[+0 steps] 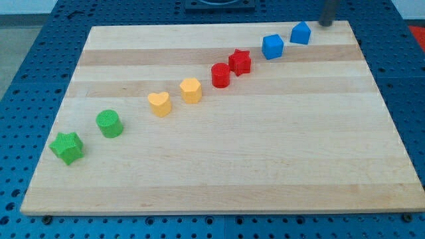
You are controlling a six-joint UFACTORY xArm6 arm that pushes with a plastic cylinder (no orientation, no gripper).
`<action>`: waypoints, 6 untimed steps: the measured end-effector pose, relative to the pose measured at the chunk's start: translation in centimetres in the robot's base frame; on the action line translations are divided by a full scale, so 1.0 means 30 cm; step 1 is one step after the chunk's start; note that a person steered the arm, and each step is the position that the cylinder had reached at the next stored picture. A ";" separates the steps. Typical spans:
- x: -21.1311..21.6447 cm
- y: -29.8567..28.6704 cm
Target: Slide the blue cube closer to the blue triangle
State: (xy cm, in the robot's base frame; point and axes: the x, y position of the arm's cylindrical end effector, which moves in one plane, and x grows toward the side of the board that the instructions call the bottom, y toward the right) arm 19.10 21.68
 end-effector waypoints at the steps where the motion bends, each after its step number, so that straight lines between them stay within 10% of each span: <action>1: 0.000 -0.130; 6: 0.310 -0.477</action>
State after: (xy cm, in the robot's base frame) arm 28.41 7.37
